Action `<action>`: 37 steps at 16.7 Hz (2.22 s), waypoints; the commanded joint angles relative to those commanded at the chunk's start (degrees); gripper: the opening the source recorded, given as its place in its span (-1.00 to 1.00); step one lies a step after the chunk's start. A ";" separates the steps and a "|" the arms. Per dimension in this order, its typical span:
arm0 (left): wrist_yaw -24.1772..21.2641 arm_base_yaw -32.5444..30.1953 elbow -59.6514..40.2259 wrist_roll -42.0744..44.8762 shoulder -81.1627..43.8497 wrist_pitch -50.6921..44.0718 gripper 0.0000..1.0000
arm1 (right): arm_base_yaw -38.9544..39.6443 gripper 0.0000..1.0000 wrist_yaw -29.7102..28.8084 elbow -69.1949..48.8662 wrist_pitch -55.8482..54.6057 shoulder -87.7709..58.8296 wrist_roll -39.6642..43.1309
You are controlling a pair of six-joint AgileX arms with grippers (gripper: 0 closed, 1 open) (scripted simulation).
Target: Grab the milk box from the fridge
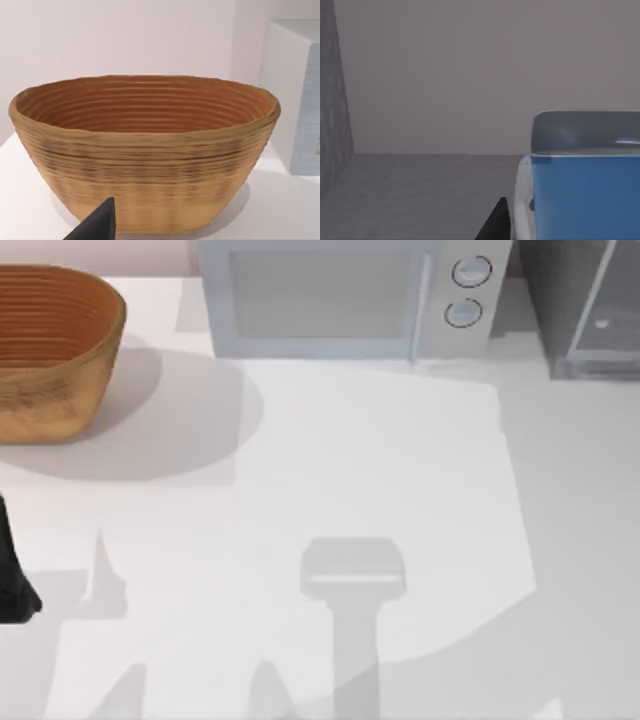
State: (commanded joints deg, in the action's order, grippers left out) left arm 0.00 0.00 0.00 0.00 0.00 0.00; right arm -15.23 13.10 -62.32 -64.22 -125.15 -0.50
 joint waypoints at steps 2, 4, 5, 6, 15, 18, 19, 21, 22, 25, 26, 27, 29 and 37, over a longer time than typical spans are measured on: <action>0.00 0.00 0.00 0.00 0.00 0.00 1.00 | -0.51 -1.00 0.53 4.52 -1.65 1.71 -0.04; 0.00 0.00 0.00 0.00 0.00 0.00 1.00 | -1.02 -1.00 1.08 7.90 -3.12 3.32 -0.11; 0.00 0.00 0.00 0.00 0.00 0.00 1.00 | -1.29 -1.00 1.36 10.29 -3.85 4.15 -0.12; 0.00 0.00 0.00 0.00 0.00 0.00 1.00 | -1.53 -1.00 1.61 13.11 -4.87 5.16 -0.13; 0.00 0.00 0.00 0.00 0.00 0.00 1.00 | -2.38 -1.00 2.79 19.54 -8.89 9.10 -0.23; 0.00 0.00 0.00 0.00 0.00 0.00 1.00 | -1.65 -1.00 2.09 21.56 -5.42 11.21 -1.39; 0.00 0.00 0.00 0.00 0.00 0.00 1.00 | -1.28 -1.00 1.70 22.06 -3.11 13.03 -1.90; 0.00 0.00 0.00 0.00 0.00 0.00 1.00 | -0.33 -1.00 0.65 22.77 3.08 18.42 -2.78; 0.00 0.00 0.00 0.00 0.00 0.00 1.00 | 0.27 -1.00 -0.01 23.33 6.83 22.01 -3.14; 0.00 0.00 0.00 0.00 0.00 0.00 1.00 | 2.50 -1.00 -2.49 25.65 19.04 36.36 -3.78; 0.00 0.00 0.00 0.00 0.00 0.00 1.00 | 3.31 -1.00 -3.38 26.22 22.95 42.31 -3.77; 0.00 0.00 0.00 0.00 0.00 0.00 1.00 | 4.10 -1.00 -4.22 26.58 26.40 48.83 -3.60; 0.00 0.00 0.00 0.00 0.00 0.00 1.00 | 5.46 -1.00 -5.65 26.82 31.68 63.50 -2.90; 0.00 0.00 0.00 0.00 0.00 0.00 1.00 | 10.22 -1.00 -10.27 43.16 47.15 111.07 -0.68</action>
State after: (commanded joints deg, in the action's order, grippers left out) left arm 0.00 0.00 0.00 0.00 0.00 0.00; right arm -5.00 2.83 -19.16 -17.06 -14.07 -1.19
